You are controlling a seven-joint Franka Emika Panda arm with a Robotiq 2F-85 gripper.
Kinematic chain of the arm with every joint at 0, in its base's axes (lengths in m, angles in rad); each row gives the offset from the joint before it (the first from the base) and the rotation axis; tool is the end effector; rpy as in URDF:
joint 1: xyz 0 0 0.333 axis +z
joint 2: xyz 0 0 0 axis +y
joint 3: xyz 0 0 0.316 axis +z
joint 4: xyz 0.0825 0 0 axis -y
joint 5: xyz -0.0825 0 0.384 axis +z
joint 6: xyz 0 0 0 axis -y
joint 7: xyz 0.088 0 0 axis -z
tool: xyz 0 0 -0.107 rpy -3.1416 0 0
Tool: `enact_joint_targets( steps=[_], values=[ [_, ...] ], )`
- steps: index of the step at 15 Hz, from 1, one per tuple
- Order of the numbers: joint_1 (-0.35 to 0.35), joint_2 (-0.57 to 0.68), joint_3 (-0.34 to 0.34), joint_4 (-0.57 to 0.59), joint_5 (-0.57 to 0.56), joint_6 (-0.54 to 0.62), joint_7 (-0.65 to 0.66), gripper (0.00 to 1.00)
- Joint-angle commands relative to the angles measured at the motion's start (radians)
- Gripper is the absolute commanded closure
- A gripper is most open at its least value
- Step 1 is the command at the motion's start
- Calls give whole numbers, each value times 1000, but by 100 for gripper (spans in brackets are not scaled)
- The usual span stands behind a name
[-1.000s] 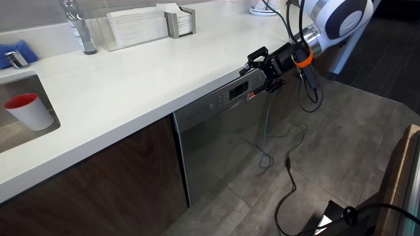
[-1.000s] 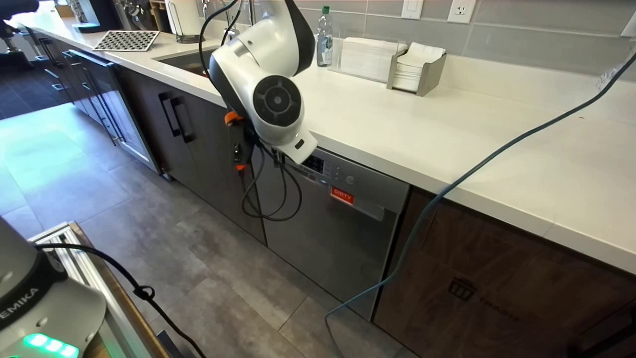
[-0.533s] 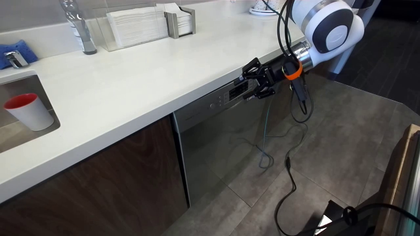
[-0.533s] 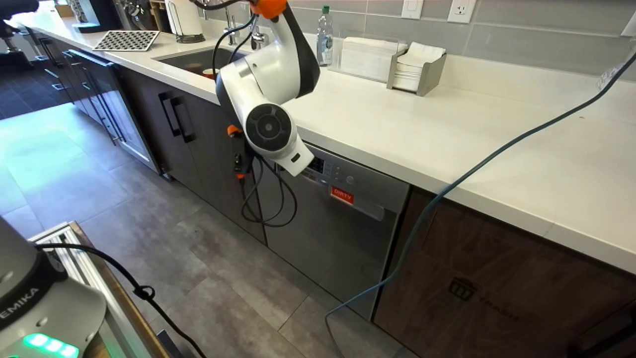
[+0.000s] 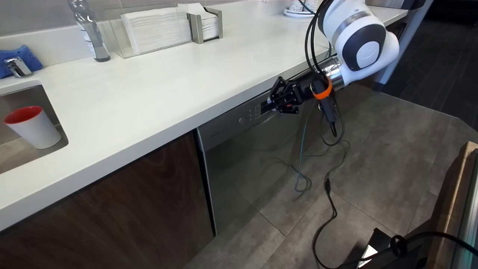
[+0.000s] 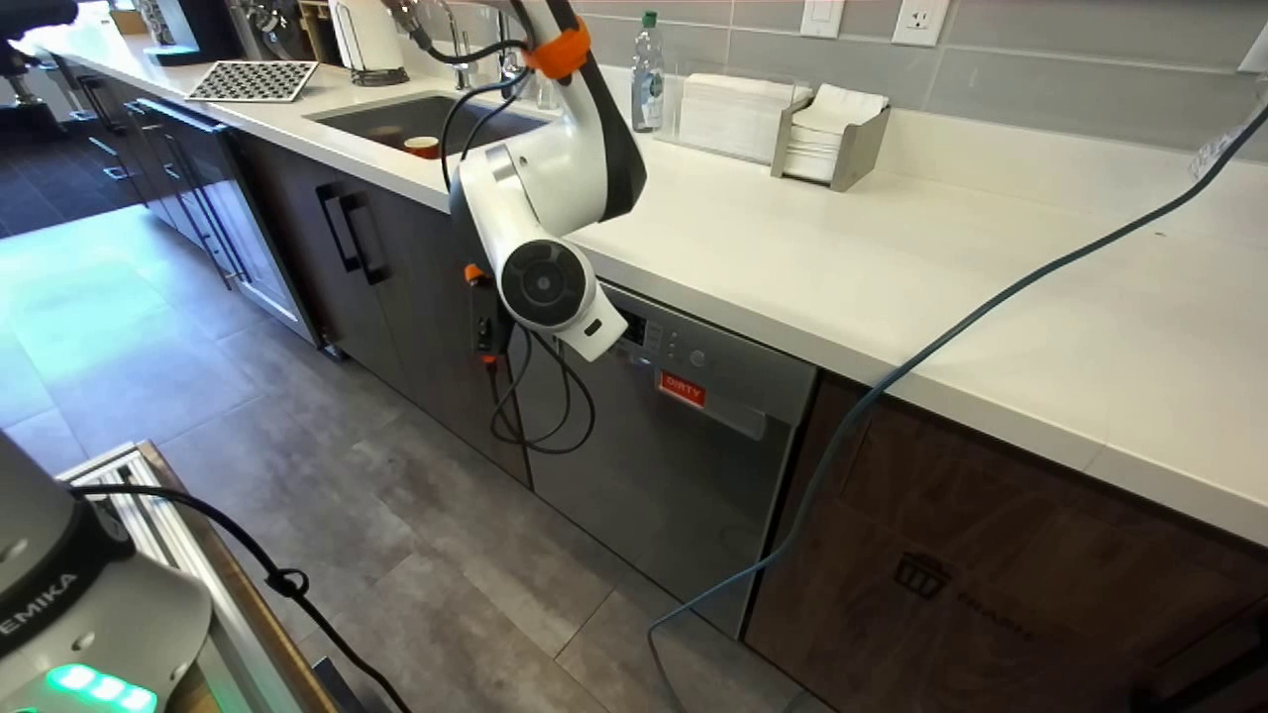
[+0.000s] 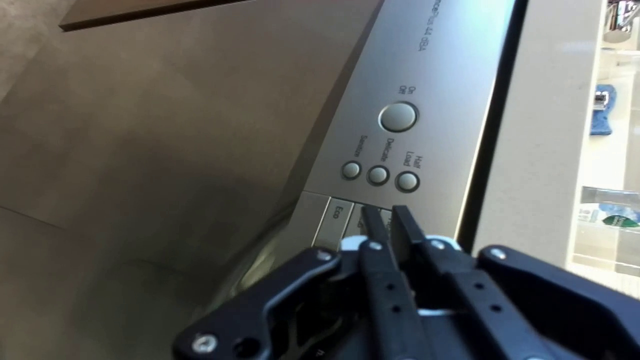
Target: Press a button on the dishwasher
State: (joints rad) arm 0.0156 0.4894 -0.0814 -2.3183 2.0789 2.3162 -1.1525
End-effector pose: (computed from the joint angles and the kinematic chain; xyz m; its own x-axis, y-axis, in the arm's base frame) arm 0.4788 -0.0189 0.1109 0.6857 -0.7269 -0.0371 -0.4195 -0.3531 -0.8363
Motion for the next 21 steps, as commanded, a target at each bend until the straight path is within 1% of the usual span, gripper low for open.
enact_joint_targets(
  steps=[1, 5, 8, 21],
  values=[
    [19, 26, -23, 23, 46, -13, -39, 100],
    [17, 29, -26, 26, 71, -38, -61, 100],
    [19, 41, -23, 33, 75, -51, -53, 100],
    [32, 74, -25, 61, 109, -54, -59, 100]
  ],
)
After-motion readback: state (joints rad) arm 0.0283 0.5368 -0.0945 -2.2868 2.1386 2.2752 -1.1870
